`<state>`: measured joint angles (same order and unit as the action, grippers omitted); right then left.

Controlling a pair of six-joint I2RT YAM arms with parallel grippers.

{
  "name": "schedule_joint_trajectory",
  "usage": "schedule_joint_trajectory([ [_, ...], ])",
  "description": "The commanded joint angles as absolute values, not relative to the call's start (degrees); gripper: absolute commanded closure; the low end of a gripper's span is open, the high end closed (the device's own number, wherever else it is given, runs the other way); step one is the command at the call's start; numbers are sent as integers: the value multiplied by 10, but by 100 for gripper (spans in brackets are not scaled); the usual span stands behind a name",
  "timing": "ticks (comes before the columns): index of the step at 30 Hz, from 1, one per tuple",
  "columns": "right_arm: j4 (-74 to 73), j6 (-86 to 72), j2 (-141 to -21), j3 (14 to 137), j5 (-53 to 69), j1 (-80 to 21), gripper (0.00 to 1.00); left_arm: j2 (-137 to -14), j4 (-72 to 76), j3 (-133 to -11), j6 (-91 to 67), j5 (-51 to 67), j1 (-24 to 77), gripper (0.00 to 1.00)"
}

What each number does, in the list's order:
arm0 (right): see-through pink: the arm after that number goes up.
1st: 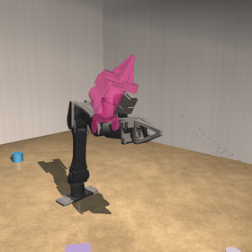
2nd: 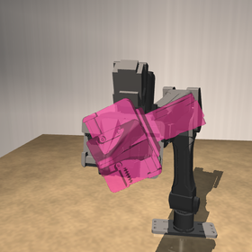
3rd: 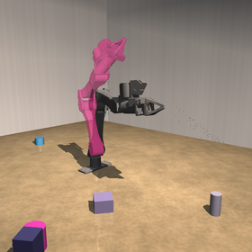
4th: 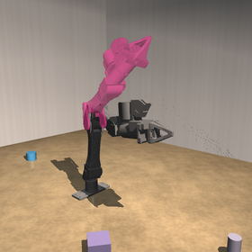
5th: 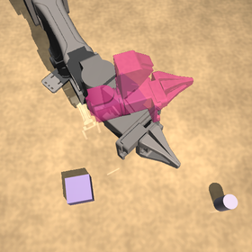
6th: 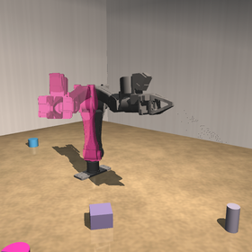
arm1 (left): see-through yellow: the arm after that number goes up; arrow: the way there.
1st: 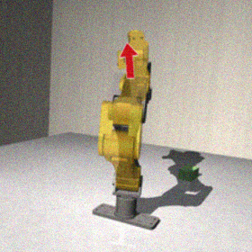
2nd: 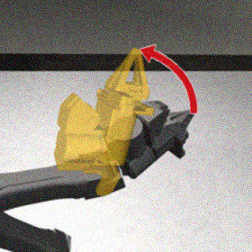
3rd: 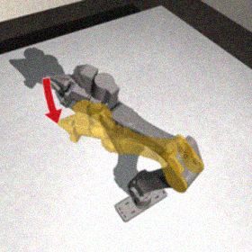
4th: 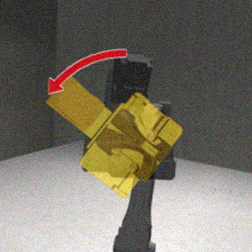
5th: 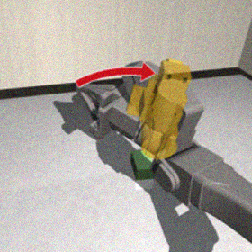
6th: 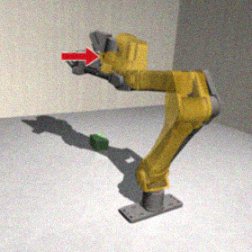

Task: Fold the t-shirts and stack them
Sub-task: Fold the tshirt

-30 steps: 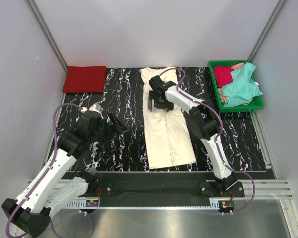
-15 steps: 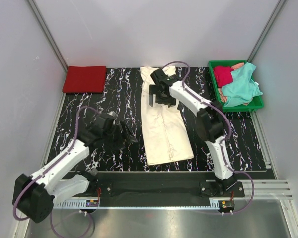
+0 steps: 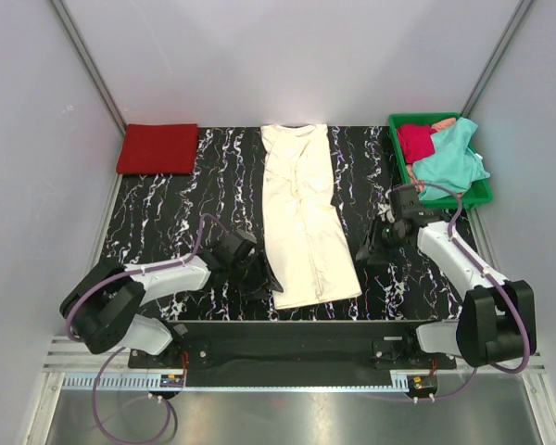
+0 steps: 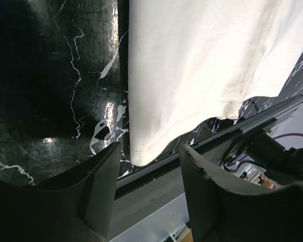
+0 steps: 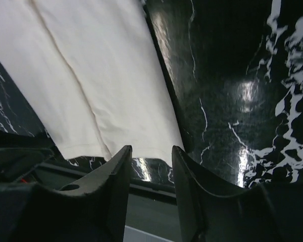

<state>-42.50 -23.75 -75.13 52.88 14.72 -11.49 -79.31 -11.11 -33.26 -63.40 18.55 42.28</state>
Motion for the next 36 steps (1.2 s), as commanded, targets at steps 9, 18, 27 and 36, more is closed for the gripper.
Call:
schedule_joint_trajectory([
  [9,-409,-268,-736,458,232,-78,52,-824,-105,-321,-666,159,457,48],
  [18,-397,-296,-757,418,248,-78,33,-871,-105,-311,-658,163,458,51],
  [27,-405,-299,-784,411,242,-79,32,-889,-162,-334,-627,138,458,81],
  [36,-396,-307,-831,408,255,-108,34,-846,-198,-316,-613,124,455,82],
])
